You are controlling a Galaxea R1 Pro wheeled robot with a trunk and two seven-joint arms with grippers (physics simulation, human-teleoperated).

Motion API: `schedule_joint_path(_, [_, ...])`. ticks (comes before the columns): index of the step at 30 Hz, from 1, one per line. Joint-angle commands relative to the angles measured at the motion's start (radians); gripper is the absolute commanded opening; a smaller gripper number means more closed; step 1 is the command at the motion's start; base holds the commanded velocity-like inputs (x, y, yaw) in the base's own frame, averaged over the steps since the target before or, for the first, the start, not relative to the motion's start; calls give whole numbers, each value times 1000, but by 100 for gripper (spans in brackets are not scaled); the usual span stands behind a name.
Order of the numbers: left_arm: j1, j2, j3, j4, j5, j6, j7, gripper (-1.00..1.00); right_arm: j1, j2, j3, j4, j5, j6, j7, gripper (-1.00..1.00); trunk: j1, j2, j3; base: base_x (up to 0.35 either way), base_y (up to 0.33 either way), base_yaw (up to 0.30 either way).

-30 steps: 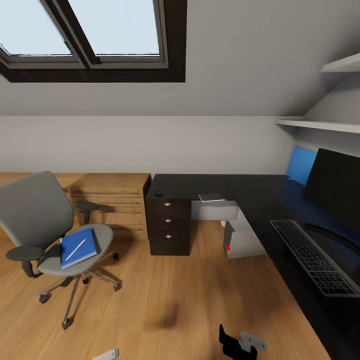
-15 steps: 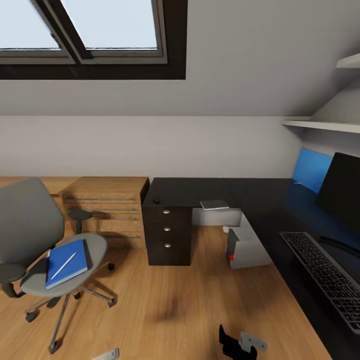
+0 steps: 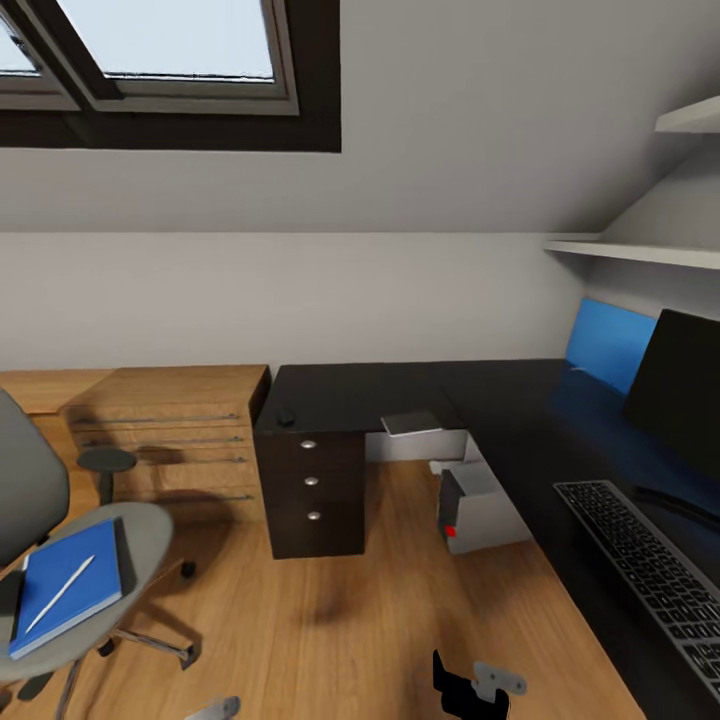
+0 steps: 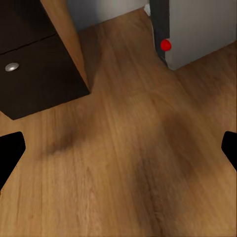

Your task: In the bedroom, organize the workspace by keeping the computer under the desk, ensuring the monitor is on the desk, placing the keyboard on the desk next to the monitor, placing the mouse on the desk next to the keyboard, moving the folder from the swivel chair onto the desk next to the mouse, stacking the notebook on top of the folder with the pen on top of the notebook, and positioning the swivel chair next to the desk.

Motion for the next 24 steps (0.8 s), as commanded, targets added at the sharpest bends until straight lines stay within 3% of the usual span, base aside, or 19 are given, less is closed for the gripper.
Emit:
schedule_joint_path(1, [-1,1,-9,-2,9,-5,5,100,-1,0,5,2,-10,-4,5,100,1,-1,-1,324,140,-13])
schedule_joint_path(18, [-1,-2,-11,-2,8,-5,5,100,-1,-3,3,12,15,-3,6,100,1,-1,-1,324,172,-1])
schedule_joint_path(22, [-1,-14,-11,8,8,0,4,100,-1,-2,4,12,16,-4,6,100,1,-1,-1,323,68,0])
schedule_joint_path(24, [-1,-34,-11,30,7,-1,4,100,-1,-2,5,11,18,-4,6,100,1,-1,-1,322,11,0])
